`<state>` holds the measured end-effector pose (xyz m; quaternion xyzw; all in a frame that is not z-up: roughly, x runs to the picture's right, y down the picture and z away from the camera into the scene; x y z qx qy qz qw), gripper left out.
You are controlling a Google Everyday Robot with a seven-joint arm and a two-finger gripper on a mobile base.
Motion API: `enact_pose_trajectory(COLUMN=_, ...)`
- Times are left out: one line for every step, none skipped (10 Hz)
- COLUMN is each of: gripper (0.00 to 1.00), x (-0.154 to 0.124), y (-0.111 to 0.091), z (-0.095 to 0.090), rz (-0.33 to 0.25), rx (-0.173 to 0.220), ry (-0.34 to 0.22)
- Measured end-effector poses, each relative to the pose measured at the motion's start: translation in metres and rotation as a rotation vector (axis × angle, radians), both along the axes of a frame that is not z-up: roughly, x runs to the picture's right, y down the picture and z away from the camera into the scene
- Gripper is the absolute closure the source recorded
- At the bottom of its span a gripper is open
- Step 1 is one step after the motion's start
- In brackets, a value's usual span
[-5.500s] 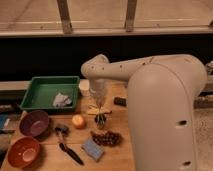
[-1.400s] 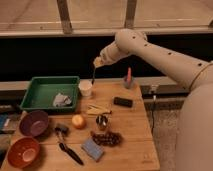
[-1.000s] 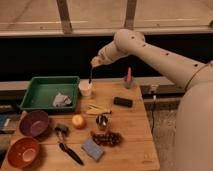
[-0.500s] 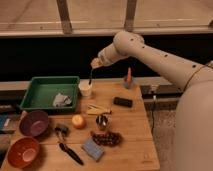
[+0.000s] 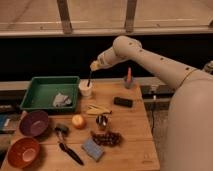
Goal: Place fork in paper cup
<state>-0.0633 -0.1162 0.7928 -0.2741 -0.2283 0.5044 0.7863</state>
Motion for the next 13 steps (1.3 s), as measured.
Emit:
enact_pose_trajectory(gripper=1.0, x=-0.002, y=0.001, z=0.004, rz=0.005, rx=-0.001, ry=-0.011)
enact_pose_trajectory(gripper=1.0, x=-0.002, y=0.001, z=0.01, rz=0.013, rx=0.0, ry=-0.025)
enact_pose_trajectory(gripper=1.0, x=-0.003, y=0.001, z=0.015, rz=0.02, rx=0.004, ry=-0.038)
enact_pose_trajectory(gripper=1.0, x=-0.003, y=0.0, z=0.02, rz=0.023, rx=0.004, ry=-0.051)
enact_pose_trajectory(gripper=1.0, x=-0.007, y=-0.001, z=0.025, rz=0.019, rx=0.001, ry=-0.061)
enact_pose_trajectory(gripper=1.0, x=-0.015, y=-0.001, z=0.032, rz=0.009, rx=-0.005, ry=-0.08)
enact_pose_trajectory(gripper=1.0, x=-0.023, y=-0.002, z=0.038, rz=-0.001, rx=-0.01, ry=-0.093)
enact_pose_trajectory(gripper=1.0, x=-0.025, y=-0.003, z=0.041, rz=-0.008, rx=-0.012, ry=-0.1)
enact_pose_trajectory(gripper=1.0, x=-0.026, y=-0.005, z=0.044, rz=-0.017, rx=-0.016, ry=-0.103)
enact_pose_trajectory(gripper=0.98, x=-0.025, y=-0.007, z=0.048, rz=-0.03, rx=-0.022, ry=-0.098)
enact_pose_trajectory(gripper=0.93, x=-0.026, y=-0.006, z=0.05, rz=-0.04, rx=-0.028, ry=-0.096)
enact_pose_trajectory(gripper=0.82, x=-0.027, y=-0.004, z=0.05, rz=-0.045, rx=-0.036, ry=-0.095)
enact_pose_trajectory(gripper=0.7, x=-0.022, y=-0.001, z=0.052, rz=-0.045, rx=-0.046, ry=-0.086)
